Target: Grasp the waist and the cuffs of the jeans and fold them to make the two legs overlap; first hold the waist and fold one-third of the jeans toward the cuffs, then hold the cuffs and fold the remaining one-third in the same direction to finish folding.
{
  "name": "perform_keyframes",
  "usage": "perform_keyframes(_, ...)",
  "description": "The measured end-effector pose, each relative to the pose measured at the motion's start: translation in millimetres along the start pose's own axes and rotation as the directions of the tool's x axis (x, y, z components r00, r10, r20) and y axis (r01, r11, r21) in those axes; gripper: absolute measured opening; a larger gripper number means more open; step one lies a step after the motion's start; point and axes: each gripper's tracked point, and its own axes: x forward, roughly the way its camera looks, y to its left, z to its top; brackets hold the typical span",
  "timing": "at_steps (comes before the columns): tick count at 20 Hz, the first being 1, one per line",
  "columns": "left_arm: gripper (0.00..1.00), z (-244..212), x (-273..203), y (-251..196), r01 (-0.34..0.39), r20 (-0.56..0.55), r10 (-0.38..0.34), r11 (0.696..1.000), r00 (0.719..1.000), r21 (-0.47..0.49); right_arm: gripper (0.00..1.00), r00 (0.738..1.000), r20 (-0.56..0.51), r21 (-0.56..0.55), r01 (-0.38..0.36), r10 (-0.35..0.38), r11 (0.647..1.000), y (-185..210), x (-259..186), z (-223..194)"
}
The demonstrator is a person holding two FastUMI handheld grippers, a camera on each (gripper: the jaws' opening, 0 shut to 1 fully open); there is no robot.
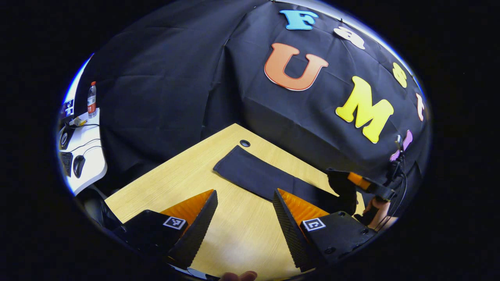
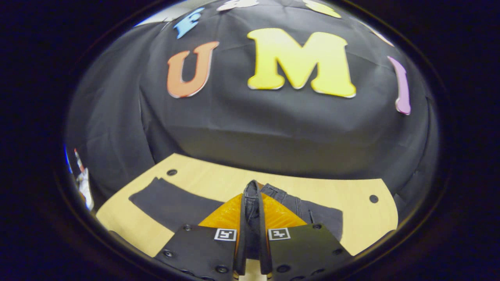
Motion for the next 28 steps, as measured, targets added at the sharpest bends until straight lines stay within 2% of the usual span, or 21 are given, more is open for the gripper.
perform_keyframes(1, 0.93, 1.3, -1.5, 6.0, -0.004, 0.0, 0.004, 1.0, 1.0, -0.011, 0.15, 1.0, -0.012, -0.044, -0.005, 0.005, 0.999, 18.2, 10.0, -15.1)
perform_keyframes(4, 0.93, 0.1, -0.8, 23.6, -0.018, -0.007, 0.017, 0.999, 1.0, -0.042, 0.15, 0.999, -0.042, -0.127, -0.008, 0.002, 0.992, 59.4, 36.2, -53.1)
perform_keyframes(5, 0.93, 0.8, -1.2, 28.0, -0.021, -0.007, 0.021, 0.998, 1.0, -0.053, 0.11, 0.998, -0.056, -0.139, -0.005, -0.003, 0.99, 66.5, 40.1, -61.7)
perform_keyframes(6, 0.93, 0.9, -0.4, 31.9, -0.022, -0.01, 0.021, 0.998, 1.0, -0.061, 0.15, 0.998, -0.059, -0.151, 0.001, -0.01, 0.989, 71.5, 46.2, -67.4)
perform_keyframes(9, 0.93, 2.8, -0.1, 42.3, -0.028, -0.011, 0.027, 0.997, 1.0, -0.07, 0.11, 0.994, -0.106, -0.176, 0.008, -0.027, 0.984, 86.6, 67.0, -95.2)
perform_keyframes(10, 0.93, 3.4, 0.8, 43.9, -0.029, -0.009, 0.028, 0.997, 1.0, -0.073, 0.15, 0.992, -0.126, -0.183, 0.006, -0.03, 0.983, 88.1, 73.7, -105.3)
perform_keyframes(13, 0.93, 3.8, 2.6, 46.6, -0.023, -0.014, 0.022, 0.996, 1.0, -0.085, 0.15, 0.986, -0.161, -0.237, 0.001, -0.04, 0.971, 91.9, 78.0, -127.3)
perform_keyframes(14, 0.93, 3.5, 4.4, 47.4, -0.019, -0.015, 0.018, 0.996, 1.0, -0.087, 0.15, 0.986, -0.161, -0.255, -0.008, -0.034, 0.967, 92.9, 76.9, -128.8)
perform_keyframes(16, 0.93, 2.6, 7.7, 48.5, -0.014, -0.02, 0.012, 0.996, 1.0, -0.086, 0.19, 0.984, -0.176, -0.245, -0.082, 0.038, 0.966, 102.6, 68.9, -129.6)
perform_keyframes(17, 0.93, 2.2, 9.4, 48.4, -0.011, -0.023, 0.009, 0.996, 1.0, -0.089, 0.26, 0.982, -0.176, -0.244, -0.104, 0.061, 0.964, 106.6, 62.6, -126.2)
perform_keyframes(19, 0.93, 2.6, 13.0, 46.6, 0.0, -0.025, -0.002, 0.996, 1.0, -0.092, 0.3, 0.983, -0.164, -0.252, -0.123, 0.082, 0.96, 107.0, 48.6, -115.1)
perform_keyframes(20, 0.93, 2.8, 16.3, 48.1, -0.002, -0.026, 0.0, 0.996, 1.0, -0.091, 0.42, 0.982, -0.16, -0.238, -0.142, 0.105, 0.961, 108.7, 39.3, -109.4)
perform_keyframes(21, 0.93, 3.4, 18.7, 46.9, 0.0, -0.026, -0.003, 0.996, 1.0, -0.092, 0.44, 0.98, -0.158, -0.22, -0.157, 0.123, 0.963, 109.6, 28.8, -104.4)
perform_keyframes(22, 0.93, 4.5, 21.1, 45.2, 0.006, -0.024, -0.008, 0.995, 1.0, -0.095, 0.54, 0.98, -0.151, -0.208, -0.159, 0.129, 0.965, 105.1, 17.9, -96.2)
perform_keyframes(23, 0.93, 5.6, 23.9, 43.6, 0.012, -0.02, -0.014, 0.995, 1.0, -0.099, 0.56, 0.982, -0.138, -0.199, -0.153, 0.127, 0.968, 98.4, 8.4, -86.7)
perform_keyframes(24, 0.93, 7.2, 27.3, 43.5, 0.017, -0.017, -0.018, 0.995, 1.0, -0.102, 0.54, 0.983, -0.124, -0.186, -0.153, 0.132, 0.971, 91.5, -4.5, -75.9)
perform_keyframes(27, 0.93, 7.9, 42.7, 43.1, 0.024, -0.015, -0.026, 0.991, 1.0, -0.135, 0.92, 0.988, -0.097, -0.142, -0.13, 0.117, 0.981, 61.8, -39.3, -47.3)
perform_keyframes(28, 0.93, 7.4, 50.2, 41.8, 0.032, -0.019, -0.035, 0.986, 0.999, -0.161, 0.94, 0.99, -0.086, -0.133, -0.119, 0.108, 0.984, 49.8, -51.7, -37.2)
